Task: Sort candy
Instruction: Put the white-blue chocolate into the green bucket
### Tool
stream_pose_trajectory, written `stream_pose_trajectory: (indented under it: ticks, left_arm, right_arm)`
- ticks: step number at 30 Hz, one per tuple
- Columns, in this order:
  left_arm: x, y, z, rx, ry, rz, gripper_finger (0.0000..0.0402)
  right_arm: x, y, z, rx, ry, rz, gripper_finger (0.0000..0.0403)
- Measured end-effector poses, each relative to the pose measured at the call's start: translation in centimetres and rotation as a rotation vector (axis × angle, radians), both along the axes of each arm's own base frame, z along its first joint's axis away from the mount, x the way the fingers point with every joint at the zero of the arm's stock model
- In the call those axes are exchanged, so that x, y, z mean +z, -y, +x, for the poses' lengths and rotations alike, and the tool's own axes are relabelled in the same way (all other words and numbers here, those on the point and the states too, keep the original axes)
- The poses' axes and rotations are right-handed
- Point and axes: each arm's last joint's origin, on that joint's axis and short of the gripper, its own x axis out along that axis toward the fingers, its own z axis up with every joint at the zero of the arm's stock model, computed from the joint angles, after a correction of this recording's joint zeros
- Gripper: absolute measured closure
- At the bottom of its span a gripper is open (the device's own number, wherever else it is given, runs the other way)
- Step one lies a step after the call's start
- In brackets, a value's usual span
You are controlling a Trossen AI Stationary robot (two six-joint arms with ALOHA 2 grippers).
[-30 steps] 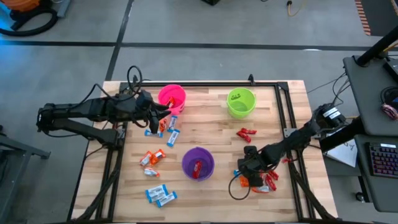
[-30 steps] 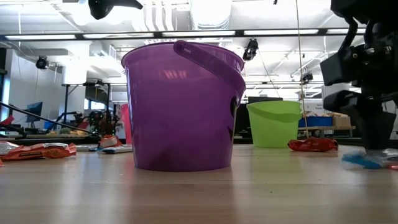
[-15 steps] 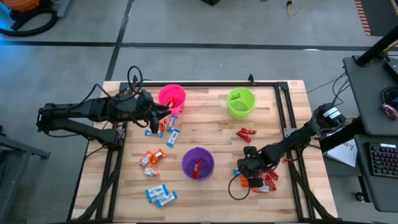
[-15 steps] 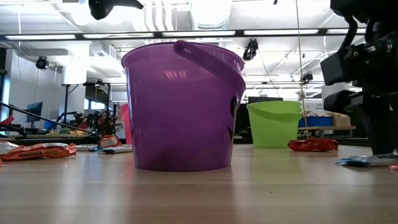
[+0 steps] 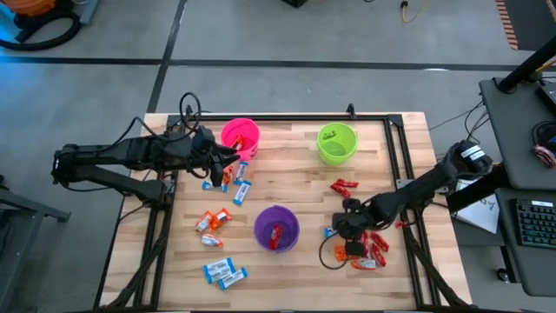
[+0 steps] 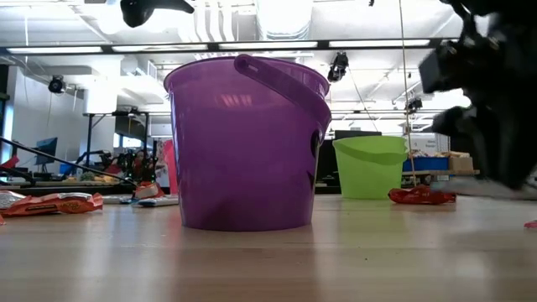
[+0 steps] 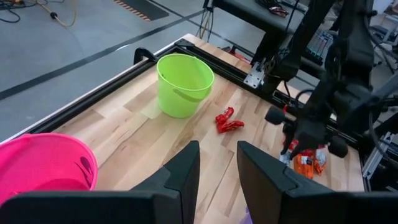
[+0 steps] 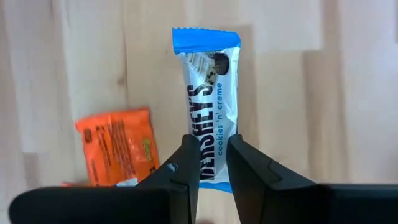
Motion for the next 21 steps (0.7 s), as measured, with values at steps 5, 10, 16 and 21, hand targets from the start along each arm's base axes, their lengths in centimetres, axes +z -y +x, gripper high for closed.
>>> stream_pose_trajectory:
  ticks: [5, 10, 16, 21]
  left_arm:
    - [-0.1, 0.0, 0.1, 0.000, -0.004, 0.000, 0.0310]
    - [-0.1, 0.0, 0.2, 0.000, -0.007, 0.000, 0.0310]
    - [-0.2, 0.0, 0.1, 0.000, -0.012, 0.000, 0.0310]
    - [-0.2, 0.0, 0.1, 0.001, -0.012, -0.002, 0.0310]
  right_arm:
    - [2.7, 2.3, 0.7, -0.124, 0.122, 0.017, 0.0337]
    - [5.9, 5.4, 1.6, -0.281, 0.270, -0.026, 0.0339]
    - [9.5, 10.1, 2.8, -0.503, 0.420, -0.145, 0.0358]
    - [12.2, 14.9, 3.1, -0.705, 0.456, -0.250, 0.0359]
